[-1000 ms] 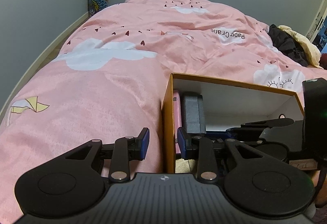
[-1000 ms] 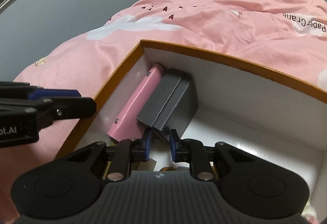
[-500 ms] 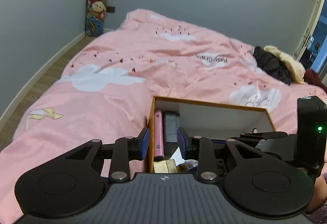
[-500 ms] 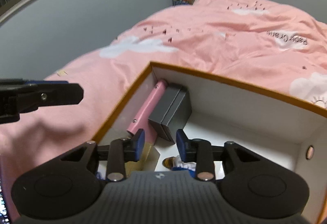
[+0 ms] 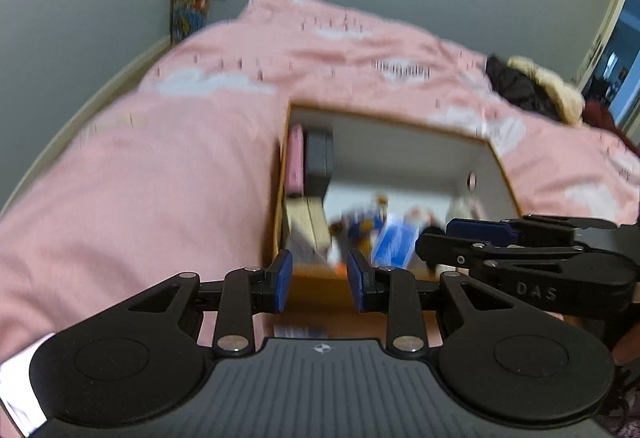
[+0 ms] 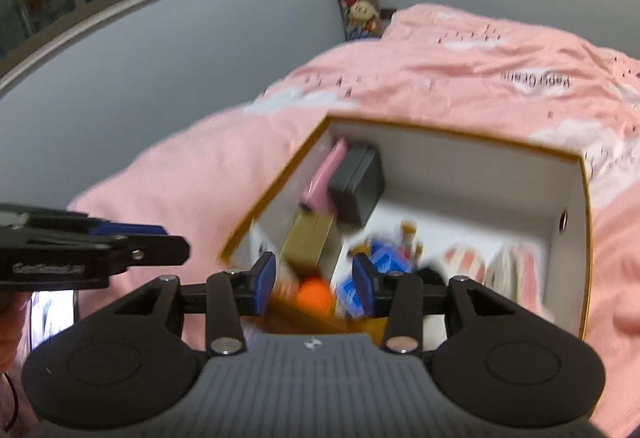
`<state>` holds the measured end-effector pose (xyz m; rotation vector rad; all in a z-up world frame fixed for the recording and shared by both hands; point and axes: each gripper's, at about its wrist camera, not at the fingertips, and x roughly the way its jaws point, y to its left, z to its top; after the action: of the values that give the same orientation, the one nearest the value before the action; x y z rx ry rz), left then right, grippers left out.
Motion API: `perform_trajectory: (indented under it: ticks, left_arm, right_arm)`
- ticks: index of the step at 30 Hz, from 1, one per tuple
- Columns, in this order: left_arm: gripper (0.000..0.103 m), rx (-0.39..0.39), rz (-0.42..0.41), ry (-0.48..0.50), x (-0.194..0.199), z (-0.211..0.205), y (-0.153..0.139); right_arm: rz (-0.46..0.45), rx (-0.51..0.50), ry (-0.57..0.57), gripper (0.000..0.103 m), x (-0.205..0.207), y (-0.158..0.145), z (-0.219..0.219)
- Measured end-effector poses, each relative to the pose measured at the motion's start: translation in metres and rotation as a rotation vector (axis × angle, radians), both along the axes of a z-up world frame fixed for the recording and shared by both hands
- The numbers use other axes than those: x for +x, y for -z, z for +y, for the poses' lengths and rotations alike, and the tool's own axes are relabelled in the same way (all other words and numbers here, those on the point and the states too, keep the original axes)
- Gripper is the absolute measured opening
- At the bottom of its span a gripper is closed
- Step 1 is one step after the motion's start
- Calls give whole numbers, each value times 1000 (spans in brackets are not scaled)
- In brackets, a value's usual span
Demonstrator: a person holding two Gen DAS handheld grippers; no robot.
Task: Organize objects
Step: 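Grasp the yellow tape measure with the right gripper while the left gripper grasps the photo card box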
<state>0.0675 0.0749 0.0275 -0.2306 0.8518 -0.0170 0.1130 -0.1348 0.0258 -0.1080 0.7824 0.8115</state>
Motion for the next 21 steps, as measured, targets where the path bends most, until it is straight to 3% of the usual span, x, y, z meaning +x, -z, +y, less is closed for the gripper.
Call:
perform_trajectory:
  ticks: [10,21]
  left_arm:
    - [34,77,274,52,-26,-34,64]
    - [34,125,319,76,-45,-37,75]
  right_arm:
    - [191,-194,-136,44,-61,75,6]
    - [268,-272,-207,44,-67,108,22]
